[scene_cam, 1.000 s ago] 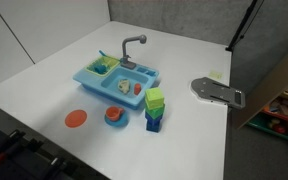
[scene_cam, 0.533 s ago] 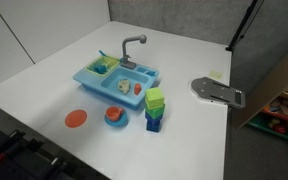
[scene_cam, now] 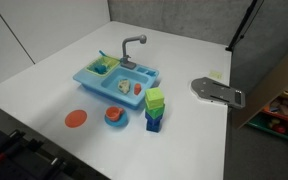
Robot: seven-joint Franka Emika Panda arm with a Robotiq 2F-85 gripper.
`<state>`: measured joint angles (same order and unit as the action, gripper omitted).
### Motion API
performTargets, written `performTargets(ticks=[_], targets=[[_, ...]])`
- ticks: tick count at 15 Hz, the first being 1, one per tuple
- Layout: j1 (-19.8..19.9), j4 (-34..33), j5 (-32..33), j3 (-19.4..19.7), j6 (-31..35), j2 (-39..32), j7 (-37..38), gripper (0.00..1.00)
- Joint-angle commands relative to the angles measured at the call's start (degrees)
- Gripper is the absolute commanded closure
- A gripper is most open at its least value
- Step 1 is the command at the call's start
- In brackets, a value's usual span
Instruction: Take the green block out of the sink and place it on top of the stack
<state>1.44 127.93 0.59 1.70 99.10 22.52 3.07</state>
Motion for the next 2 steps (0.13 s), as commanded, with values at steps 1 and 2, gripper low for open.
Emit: performTargets(ticks=[1,2], targets=[[0.2,-0.1,-0.1,-0.2,-0.1,0.0,-0.1,0.0],[0.2,-0.1,-0.1,-0.2,-0.1,0.0,-0.1,0.0]])
